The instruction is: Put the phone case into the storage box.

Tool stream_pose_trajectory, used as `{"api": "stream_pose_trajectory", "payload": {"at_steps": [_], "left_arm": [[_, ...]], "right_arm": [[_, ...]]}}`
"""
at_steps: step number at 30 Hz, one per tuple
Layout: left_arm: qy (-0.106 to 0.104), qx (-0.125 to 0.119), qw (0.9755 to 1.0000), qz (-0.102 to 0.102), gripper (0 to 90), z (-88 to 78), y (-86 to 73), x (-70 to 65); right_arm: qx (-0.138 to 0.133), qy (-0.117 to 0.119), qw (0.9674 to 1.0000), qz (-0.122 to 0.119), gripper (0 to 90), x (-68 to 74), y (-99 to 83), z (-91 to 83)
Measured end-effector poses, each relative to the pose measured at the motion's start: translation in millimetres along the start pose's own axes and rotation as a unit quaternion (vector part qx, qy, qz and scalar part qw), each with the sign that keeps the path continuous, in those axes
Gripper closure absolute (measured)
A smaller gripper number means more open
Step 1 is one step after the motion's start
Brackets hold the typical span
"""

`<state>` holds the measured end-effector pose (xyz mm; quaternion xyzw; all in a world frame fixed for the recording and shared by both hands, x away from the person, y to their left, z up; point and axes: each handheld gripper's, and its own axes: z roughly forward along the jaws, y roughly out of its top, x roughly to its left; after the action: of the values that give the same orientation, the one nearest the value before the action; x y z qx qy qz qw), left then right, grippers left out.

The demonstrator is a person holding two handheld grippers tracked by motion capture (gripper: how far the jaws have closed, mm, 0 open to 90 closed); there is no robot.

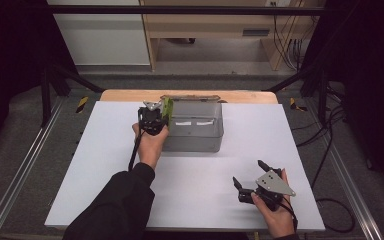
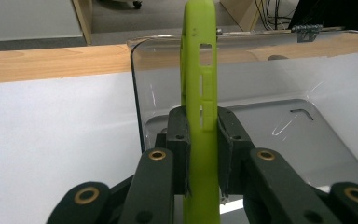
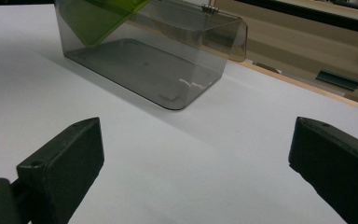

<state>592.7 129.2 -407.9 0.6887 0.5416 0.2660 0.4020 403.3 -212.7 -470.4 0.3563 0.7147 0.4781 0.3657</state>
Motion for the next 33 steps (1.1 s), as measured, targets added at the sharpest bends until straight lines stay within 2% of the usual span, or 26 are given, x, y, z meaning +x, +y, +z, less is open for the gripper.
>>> {"api": "stream_pose_trajectory", "payload": {"at_steps": [7,17,33], "left_arm": [[0.003,0.004,1.0,0.002,77.3,2.9,-1.8,-1.2],[0.003,0.009,0.9999,-0.006,77.3,4.2,-2.5,0.6],[-0.001,0.015,0.9995,-0.027,77.3,4.5,-3.8,5.9]], "right_arm": [[0.0,0.0,1.0,0.0,3.4,0.0,0.1,-0.1],[-0.001,0.001,1.0,0.001,3.4,0.0,0.2,0.0],[0.001,0.004,1.0,0.004,3.4,0.2,0.2,0.2]]}}
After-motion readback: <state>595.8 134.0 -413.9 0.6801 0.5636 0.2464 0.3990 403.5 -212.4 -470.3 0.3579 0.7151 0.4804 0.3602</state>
